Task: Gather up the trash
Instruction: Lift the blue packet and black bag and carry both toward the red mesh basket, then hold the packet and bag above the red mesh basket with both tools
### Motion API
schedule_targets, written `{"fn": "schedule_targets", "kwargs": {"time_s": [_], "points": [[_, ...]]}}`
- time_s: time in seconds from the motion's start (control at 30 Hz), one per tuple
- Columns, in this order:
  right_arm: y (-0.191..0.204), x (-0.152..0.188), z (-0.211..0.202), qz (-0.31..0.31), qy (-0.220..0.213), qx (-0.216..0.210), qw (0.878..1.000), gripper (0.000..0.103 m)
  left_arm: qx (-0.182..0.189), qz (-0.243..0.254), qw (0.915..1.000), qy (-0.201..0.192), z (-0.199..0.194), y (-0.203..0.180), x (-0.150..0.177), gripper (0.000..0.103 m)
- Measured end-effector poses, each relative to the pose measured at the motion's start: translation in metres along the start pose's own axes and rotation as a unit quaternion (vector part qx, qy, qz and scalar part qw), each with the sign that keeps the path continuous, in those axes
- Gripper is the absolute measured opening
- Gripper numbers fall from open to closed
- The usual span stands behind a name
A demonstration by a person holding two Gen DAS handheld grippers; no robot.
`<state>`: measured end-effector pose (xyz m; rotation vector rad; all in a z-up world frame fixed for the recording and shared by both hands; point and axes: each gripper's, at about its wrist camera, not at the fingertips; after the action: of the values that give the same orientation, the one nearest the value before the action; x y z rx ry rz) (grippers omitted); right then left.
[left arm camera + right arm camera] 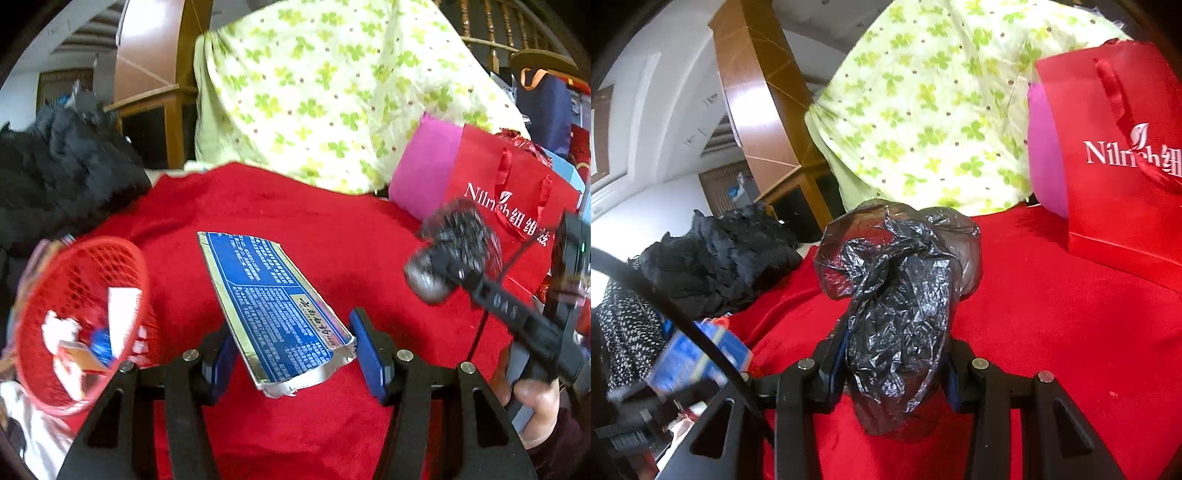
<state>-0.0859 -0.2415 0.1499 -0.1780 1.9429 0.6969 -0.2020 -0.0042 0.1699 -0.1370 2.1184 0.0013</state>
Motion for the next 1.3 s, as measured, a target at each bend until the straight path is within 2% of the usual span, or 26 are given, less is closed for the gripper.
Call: {"fn": "schedule_targets", "kwargs": {"time_s": [0.23, 0.43, 0.97, 1.3], "points": [[-0.002, 0.021, -0.019, 0.001, 0.019, 0.011, 1.000, 0.044, -0.029, 0.016, 0.9988, -0.037, -0.039, 0.013, -0.006, 0.060], [0.006, 0.028, -0.030, -0.001, 0.030, 0.002, 1.000, 0.044, -0.060, 0.025, 0.9963, -0.057, -0.061, 0.026, -0.008, 0.060], [0.085, 0.017, -0.042, -0.044, 0.026, -0.069, 0.996, 0.044, -0.118, 0.016, 0.9893, -0.083, -0.092, 0.072, -0.010, 0.060], [0.126, 0.016, -0.043, -0.065, 0.028, -0.107, 0.992, 0.044, -0.131, 0.007, 0.9878, -0.084, -0.102, 0.092, -0.005, 0.060]]}}
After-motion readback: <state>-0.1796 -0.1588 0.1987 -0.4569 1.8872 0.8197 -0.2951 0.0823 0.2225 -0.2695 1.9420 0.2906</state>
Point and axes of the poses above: each gripper's, at about its wrist camera, not at the fingertips, and z roughly the way its jaws point, y to its left, x to its underside, and after that the axes turned 2 degrees about -y, right-handed
